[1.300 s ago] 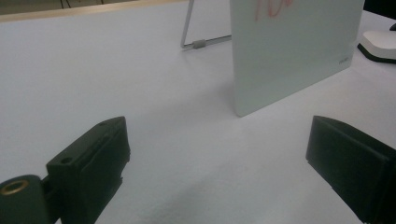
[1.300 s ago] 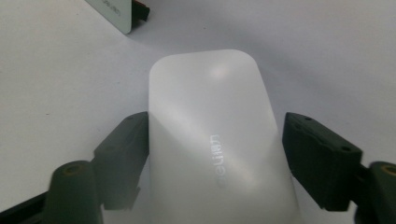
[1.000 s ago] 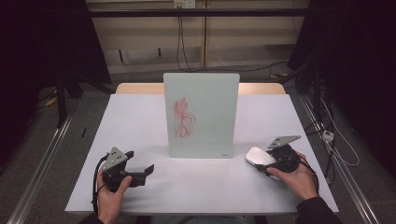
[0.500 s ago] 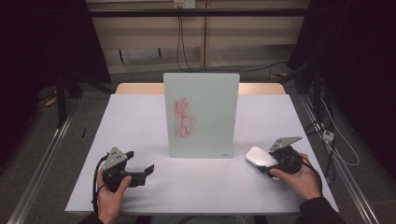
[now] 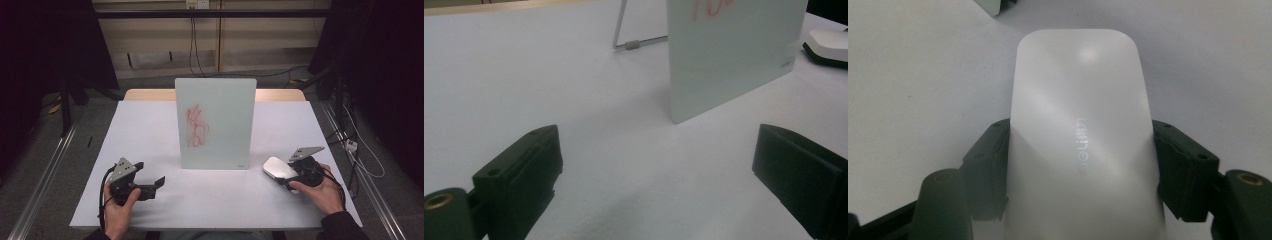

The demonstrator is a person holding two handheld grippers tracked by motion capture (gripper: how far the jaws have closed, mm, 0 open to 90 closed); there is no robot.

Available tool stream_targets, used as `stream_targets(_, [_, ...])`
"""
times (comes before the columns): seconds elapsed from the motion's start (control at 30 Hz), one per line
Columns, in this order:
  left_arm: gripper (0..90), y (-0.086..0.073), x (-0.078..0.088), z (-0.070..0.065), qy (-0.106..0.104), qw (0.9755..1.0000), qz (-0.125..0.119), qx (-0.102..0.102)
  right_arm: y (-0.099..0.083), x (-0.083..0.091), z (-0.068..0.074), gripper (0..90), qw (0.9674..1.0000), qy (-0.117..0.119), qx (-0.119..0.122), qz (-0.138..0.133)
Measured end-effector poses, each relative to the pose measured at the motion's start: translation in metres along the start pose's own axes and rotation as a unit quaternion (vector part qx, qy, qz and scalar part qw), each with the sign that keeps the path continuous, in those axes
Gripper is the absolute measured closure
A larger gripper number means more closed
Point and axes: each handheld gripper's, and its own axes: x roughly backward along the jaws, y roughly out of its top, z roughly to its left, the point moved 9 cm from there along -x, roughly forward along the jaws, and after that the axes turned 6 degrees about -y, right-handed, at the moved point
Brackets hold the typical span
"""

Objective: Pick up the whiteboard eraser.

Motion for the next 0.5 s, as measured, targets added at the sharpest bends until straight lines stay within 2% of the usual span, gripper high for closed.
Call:
stream_targets(0.13, [5.6,-0.0003,0.0007,-0.0005,-0.002,1.0000,0.003,-0.005,0.0024,0.0032,0.0005,31.4,1.0000,0.000,-0.003,-0.009])
stream_targets(0.27, [5.6,-0.0004,0.0005,0.0004,-0.001,1.0000,0.000,0.003,0.0044,0.0052,0.0017,31.4,0.9997,-0.003,-0.008,-0.021])
stream_targets(0.4, [5.6,-0.0015,0.0007,0.0010,-0.002,1.0000,0.002,-0.001,0.0065,0.0068,0.0025,31.4,0.9994,0.002,-0.020,-0.030])
stream_targets(0.5, [5.6,-0.0019,0.0005,0.0015,-0.002,1.0000,0.001,0.004,0.0088,0.0083,0.0025,31.4,0.9989,0.002,-0.029,-0.037])
